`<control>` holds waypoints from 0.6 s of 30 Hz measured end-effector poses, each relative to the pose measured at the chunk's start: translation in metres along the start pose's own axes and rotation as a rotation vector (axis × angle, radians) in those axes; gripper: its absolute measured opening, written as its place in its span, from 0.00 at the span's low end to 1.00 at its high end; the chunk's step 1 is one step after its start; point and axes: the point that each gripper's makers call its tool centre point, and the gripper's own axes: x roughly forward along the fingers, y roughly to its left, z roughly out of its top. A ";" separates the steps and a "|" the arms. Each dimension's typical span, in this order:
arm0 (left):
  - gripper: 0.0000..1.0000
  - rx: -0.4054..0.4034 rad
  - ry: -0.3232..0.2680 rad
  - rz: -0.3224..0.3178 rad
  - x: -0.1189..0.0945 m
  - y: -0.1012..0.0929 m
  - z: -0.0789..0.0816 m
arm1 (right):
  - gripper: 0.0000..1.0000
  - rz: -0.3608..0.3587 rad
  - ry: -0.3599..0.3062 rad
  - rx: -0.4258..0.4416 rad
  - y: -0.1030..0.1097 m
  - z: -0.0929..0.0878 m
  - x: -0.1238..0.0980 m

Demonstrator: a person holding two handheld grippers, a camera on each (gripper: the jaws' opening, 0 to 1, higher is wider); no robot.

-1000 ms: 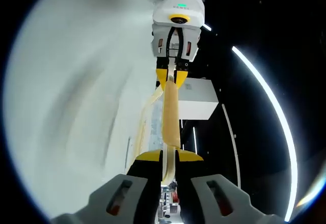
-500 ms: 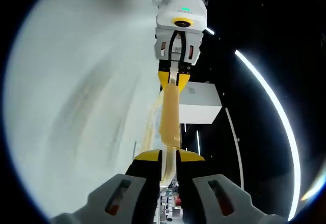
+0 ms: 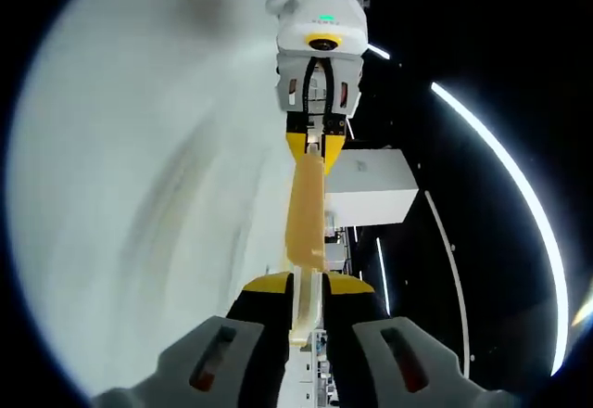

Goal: Snap each plastic latch of the storage box into its locked position after aligning the lid with the box until every specified latch is closed and the lid sits flush.

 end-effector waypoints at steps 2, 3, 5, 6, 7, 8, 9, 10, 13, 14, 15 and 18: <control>0.10 -0.003 -0.001 -0.004 0.000 -0.001 0.001 | 0.11 0.004 0.000 -0.002 0.001 0.000 0.000; 0.10 -0.004 -0.002 -0.005 0.000 -0.002 0.001 | 0.11 0.005 0.000 -0.001 0.001 0.000 0.000; 0.10 -0.007 -0.001 -0.008 -0.001 -0.002 0.002 | 0.11 0.008 0.001 0.002 0.002 0.000 0.000; 0.10 -0.008 -0.002 -0.010 -0.001 -0.003 0.002 | 0.11 0.008 0.002 0.002 0.002 0.000 0.000; 0.10 -0.008 -0.002 -0.011 -0.001 -0.003 0.002 | 0.11 0.009 0.002 0.003 0.002 0.000 0.000; 0.10 -0.010 -0.002 -0.012 -0.001 -0.003 0.002 | 0.11 0.011 0.003 0.003 0.003 0.000 -0.001; 0.11 -0.012 -0.003 -0.014 -0.001 -0.003 0.002 | 0.11 0.012 0.004 0.003 0.003 0.000 -0.001; 0.11 -0.010 -0.002 -0.015 -0.001 -0.004 0.002 | 0.11 0.014 0.003 0.004 0.003 0.000 -0.001; 0.11 -0.016 -0.004 -0.023 -0.001 -0.005 0.002 | 0.11 0.019 0.005 0.006 0.004 0.000 -0.001; 0.11 -0.017 -0.004 -0.026 -0.001 -0.005 0.001 | 0.11 0.021 0.004 0.009 0.005 0.000 -0.001; 0.11 -0.019 -0.005 -0.029 -0.001 -0.006 0.001 | 0.11 0.023 0.003 0.010 0.005 0.000 -0.001; 0.11 -0.030 -0.009 -0.038 -0.002 -0.007 0.002 | 0.11 0.026 0.003 0.015 0.005 0.000 -0.001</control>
